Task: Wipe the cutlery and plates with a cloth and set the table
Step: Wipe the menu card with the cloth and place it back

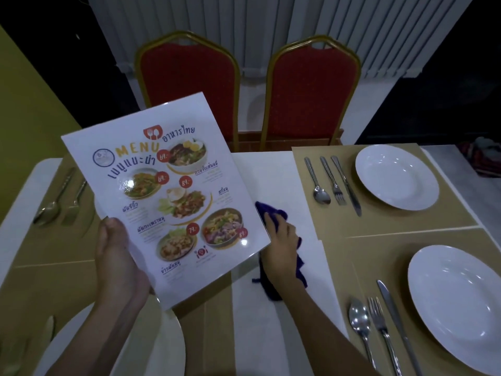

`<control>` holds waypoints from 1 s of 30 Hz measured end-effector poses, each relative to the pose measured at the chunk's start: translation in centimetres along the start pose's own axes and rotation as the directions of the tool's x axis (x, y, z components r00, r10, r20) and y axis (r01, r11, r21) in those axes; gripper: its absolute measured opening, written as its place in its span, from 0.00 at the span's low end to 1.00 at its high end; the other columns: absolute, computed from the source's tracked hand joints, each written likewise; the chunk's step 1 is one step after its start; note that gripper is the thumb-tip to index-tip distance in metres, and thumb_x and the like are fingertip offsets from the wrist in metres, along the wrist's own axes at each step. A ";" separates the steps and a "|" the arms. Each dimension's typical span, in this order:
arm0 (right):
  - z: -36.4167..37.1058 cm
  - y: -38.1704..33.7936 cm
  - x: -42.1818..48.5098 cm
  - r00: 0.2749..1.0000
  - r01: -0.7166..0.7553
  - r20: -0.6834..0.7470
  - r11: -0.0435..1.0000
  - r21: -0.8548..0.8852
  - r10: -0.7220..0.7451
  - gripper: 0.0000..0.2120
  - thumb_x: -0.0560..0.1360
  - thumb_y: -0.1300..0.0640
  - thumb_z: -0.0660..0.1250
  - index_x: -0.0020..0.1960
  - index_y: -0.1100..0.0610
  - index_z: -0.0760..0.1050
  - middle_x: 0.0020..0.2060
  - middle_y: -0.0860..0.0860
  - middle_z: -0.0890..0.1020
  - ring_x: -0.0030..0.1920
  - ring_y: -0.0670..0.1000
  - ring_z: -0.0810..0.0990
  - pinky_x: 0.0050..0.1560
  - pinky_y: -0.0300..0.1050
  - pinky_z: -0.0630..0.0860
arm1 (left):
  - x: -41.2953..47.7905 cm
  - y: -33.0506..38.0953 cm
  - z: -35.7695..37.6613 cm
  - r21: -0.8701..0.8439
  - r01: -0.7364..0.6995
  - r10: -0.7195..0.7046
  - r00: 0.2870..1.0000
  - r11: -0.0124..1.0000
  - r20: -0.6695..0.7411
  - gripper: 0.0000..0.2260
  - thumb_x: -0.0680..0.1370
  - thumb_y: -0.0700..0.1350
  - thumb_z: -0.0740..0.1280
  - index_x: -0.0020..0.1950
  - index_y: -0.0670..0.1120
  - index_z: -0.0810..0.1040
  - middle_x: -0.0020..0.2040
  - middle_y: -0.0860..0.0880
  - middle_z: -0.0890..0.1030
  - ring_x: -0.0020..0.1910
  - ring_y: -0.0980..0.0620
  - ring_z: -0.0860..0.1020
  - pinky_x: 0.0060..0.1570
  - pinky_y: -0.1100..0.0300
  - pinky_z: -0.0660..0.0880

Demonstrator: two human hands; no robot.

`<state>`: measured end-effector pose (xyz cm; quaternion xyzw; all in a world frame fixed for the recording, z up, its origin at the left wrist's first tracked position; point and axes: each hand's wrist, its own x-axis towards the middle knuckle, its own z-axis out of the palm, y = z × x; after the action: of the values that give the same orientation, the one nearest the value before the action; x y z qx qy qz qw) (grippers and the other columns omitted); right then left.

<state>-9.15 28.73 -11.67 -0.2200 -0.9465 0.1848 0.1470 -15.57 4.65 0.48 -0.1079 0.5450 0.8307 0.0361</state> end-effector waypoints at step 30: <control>-1.8 3.2 -2.2 0.897 0.387 0.109 0.880 0.274 -0.429 0.18 0.72 0.70 0.66 0.60 0.57 0.80 0.57 0.55 0.81 0.56 0.57 0.76 0.56 0.50 0.74 | -2.5 2.5 0.2 -0.051 -0.013 0.012 1.000 0.999 -0.018 0.21 0.83 0.56 0.55 0.74 0.49 0.68 0.68 0.46 0.77 0.66 0.43 0.76 0.65 0.37 0.70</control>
<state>-5.44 30.92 -11.82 0.0209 -0.9502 0.2829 0.1294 -13.60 4.01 3.35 -0.1125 0.5245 0.8436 0.0234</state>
